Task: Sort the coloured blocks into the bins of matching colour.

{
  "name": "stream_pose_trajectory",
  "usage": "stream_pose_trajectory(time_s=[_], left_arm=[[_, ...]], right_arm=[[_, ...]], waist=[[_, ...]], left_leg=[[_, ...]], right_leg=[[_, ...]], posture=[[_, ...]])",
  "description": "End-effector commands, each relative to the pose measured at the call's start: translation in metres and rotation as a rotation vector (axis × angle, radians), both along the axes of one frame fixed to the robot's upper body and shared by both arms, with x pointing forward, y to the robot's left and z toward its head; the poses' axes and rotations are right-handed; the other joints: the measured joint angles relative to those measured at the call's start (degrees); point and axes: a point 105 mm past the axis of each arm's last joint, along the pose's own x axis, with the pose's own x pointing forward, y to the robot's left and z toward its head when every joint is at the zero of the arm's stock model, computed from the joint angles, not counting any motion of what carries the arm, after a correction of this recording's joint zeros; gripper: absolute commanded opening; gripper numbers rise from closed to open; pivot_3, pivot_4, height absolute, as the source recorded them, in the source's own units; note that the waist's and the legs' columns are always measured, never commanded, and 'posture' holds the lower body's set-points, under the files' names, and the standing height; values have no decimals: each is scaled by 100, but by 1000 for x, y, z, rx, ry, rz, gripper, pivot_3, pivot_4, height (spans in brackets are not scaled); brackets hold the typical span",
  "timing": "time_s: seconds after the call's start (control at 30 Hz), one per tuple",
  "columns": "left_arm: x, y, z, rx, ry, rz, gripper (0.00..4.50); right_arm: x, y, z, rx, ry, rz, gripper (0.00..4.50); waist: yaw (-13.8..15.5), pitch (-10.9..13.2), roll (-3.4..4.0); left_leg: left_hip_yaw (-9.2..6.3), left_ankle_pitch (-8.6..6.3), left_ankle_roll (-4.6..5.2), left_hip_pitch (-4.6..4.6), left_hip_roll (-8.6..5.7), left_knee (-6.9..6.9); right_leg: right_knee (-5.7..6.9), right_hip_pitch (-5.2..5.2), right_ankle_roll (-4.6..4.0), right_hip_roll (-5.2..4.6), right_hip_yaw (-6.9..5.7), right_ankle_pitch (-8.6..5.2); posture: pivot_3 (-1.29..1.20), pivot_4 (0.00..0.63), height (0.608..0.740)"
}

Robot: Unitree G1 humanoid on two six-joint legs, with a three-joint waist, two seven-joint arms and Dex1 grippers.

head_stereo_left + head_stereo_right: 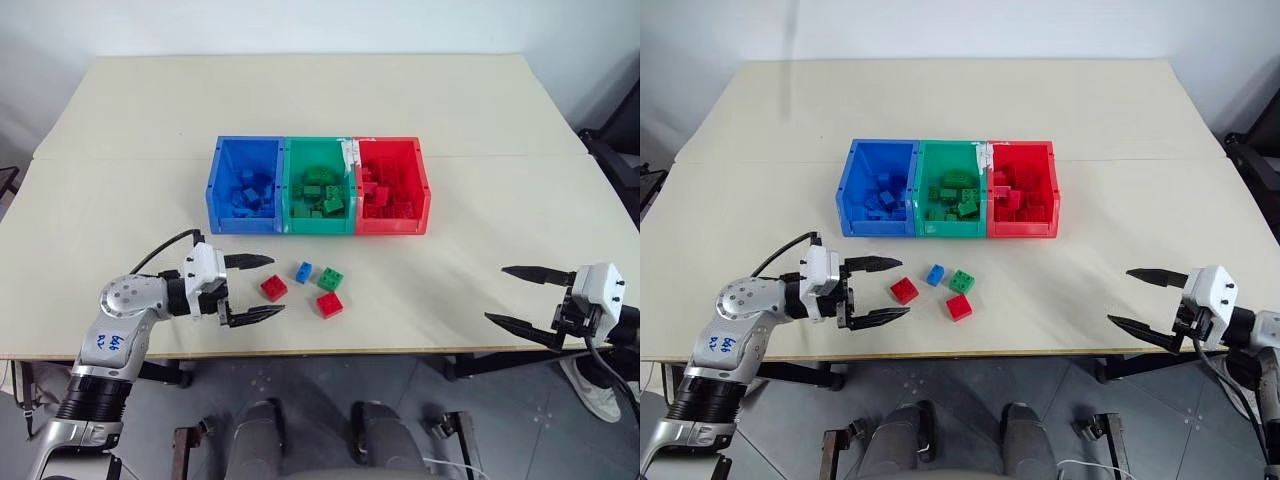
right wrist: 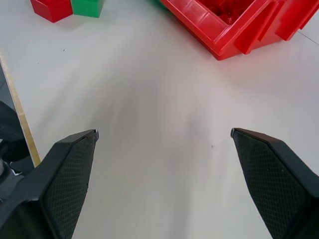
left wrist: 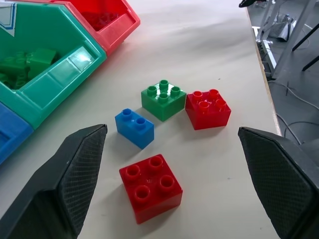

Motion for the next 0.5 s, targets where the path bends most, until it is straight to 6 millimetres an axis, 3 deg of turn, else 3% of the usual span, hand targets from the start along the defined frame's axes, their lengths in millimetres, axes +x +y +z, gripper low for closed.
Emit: stream_pose_trajectory(time_s=[0.03,0.1,0.27,0.5], left_arm=[[-1,14,10,-3,-42,43,4500],[-3,19,9,1,-41,64,4500],[-17,41,3,11,-30,165,4500],[-38,48,-1,-7,-12,242,4500]], right_arm=[[9,31,10,29,-12,111,4460],[15,45,11,43,10,144,4460],[46,111,14,79,76,231,4460],[61,177,12,93,122,316,4460]], waist=[[-27,0,0],[-61,0,0],[-159,0,-2],[-75,-1,-3]], left_leg=[[0,0,0,0,0,0],[-1,0,-1,0,2,-2],[5,-1,-2,-1,9,-4],[7,-24,30,-4,7,-6]], right_leg=[[3,-1,0,0,0,0],[4,-2,0,0,-1,0],[10,-12,0,1,2,0],[16,-17,-6,-5,-1,-3]], posture=[[0,150,740],[0,150,740],[0,150,740],[0,150,740]])
